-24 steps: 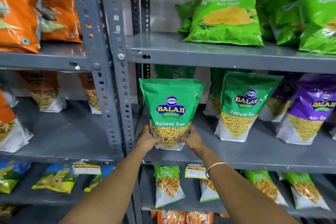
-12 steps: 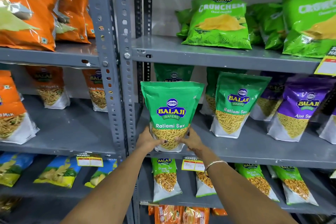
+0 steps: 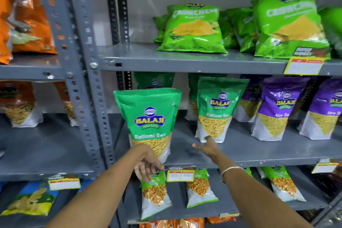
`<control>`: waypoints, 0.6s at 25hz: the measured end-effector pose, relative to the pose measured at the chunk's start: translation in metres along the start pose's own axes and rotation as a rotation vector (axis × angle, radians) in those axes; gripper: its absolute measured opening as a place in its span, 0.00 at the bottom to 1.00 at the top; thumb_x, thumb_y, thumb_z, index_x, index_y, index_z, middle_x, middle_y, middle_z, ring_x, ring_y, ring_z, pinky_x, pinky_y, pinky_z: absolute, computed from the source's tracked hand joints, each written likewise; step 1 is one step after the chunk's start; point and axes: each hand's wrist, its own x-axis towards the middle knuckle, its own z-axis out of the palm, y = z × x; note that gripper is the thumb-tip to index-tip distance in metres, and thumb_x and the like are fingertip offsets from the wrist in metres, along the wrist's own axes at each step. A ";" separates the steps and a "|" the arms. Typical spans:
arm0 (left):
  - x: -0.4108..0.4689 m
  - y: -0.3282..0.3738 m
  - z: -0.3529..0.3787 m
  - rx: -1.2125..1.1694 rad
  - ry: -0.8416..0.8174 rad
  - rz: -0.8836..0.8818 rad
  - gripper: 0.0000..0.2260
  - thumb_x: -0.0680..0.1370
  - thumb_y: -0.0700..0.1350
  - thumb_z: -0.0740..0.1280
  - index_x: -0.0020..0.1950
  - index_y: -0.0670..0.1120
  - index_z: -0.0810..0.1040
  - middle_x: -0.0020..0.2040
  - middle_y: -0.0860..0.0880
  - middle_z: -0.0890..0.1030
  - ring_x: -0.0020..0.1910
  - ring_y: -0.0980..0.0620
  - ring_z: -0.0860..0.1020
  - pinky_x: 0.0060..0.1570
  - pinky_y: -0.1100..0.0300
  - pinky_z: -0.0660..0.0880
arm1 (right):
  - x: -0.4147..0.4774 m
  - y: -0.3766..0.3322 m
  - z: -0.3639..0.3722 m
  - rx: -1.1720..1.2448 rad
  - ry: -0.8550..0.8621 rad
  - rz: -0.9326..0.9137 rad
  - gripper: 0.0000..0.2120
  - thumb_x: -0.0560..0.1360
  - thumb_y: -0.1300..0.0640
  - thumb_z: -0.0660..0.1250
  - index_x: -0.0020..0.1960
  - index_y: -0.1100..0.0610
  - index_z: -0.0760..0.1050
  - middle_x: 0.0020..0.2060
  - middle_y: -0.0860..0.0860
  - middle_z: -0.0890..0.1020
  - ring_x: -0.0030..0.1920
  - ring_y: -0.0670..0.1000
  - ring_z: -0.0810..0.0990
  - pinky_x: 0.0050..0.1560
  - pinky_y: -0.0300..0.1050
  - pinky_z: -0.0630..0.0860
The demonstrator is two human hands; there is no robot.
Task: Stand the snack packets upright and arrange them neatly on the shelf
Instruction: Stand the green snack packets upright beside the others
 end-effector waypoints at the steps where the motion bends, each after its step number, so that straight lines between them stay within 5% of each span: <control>1: 0.009 0.023 0.008 -0.008 0.002 0.076 0.14 0.78 0.53 0.59 0.45 0.42 0.71 0.47 0.45 0.78 0.53 0.47 0.78 0.66 0.50 0.68 | 0.008 0.012 -0.020 -0.007 0.076 0.034 0.40 0.65 0.50 0.75 0.68 0.66 0.62 0.66 0.62 0.71 0.66 0.61 0.70 0.64 0.51 0.69; 4: 0.050 0.084 0.028 -0.246 0.259 0.407 0.26 0.75 0.50 0.65 0.69 0.40 0.64 0.68 0.43 0.70 0.66 0.46 0.71 0.64 0.53 0.71 | 0.041 0.045 -0.069 0.027 0.183 0.097 0.48 0.62 0.49 0.77 0.72 0.64 0.56 0.70 0.63 0.66 0.71 0.62 0.64 0.70 0.55 0.64; 7: 0.083 0.141 0.039 -0.478 0.557 0.542 0.39 0.72 0.46 0.71 0.75 0.40 0.53 0.76 0.44 0.59 0.74 0.47 0.61 0.70 0.56 0.63 | 0.080 0.068 -0.099 0.203 0.087 -0.017 0.53 0.59 0.56 0.80 0.73 0.60 0.50 0.69 0.58 0.65 0.72 0.56 0.63 0.72 0.55 0.63; 11: 0.117 0.186 0.031 -0.680 0.688 0.558 0.41 0.65 0.43 0.77 0.72 0.37 0.60 0.70 0.46 0.69 0.66 0.51 0.69 0.62 0.59 0.68 | 0.130 0.081 -0.113 0.236 -0.201 -0.114 0.41 0.65 0.70 0.73 0.72 0.64 0.55 0.65 0.53 0.68 0.67 0.50 0.67 0.62 0.38 0.67; 15: 0.130 0.202 0.038 -0.787 0.749 0.534 0.25 0.63 0.38 0.77 0.56 0.45 0.71 0.61 0.40 0.78 0.54 0.48 0.76 0.56 0.52 0.73 | 0.148 0.085 -0.110 0.293 -0.271 -0.142 0.32 0.59 0.67 0.78 0.60 0.59 0.71 0.62 0.59 0.78 0.61 0.58 0.77 0.64 0.56 0.73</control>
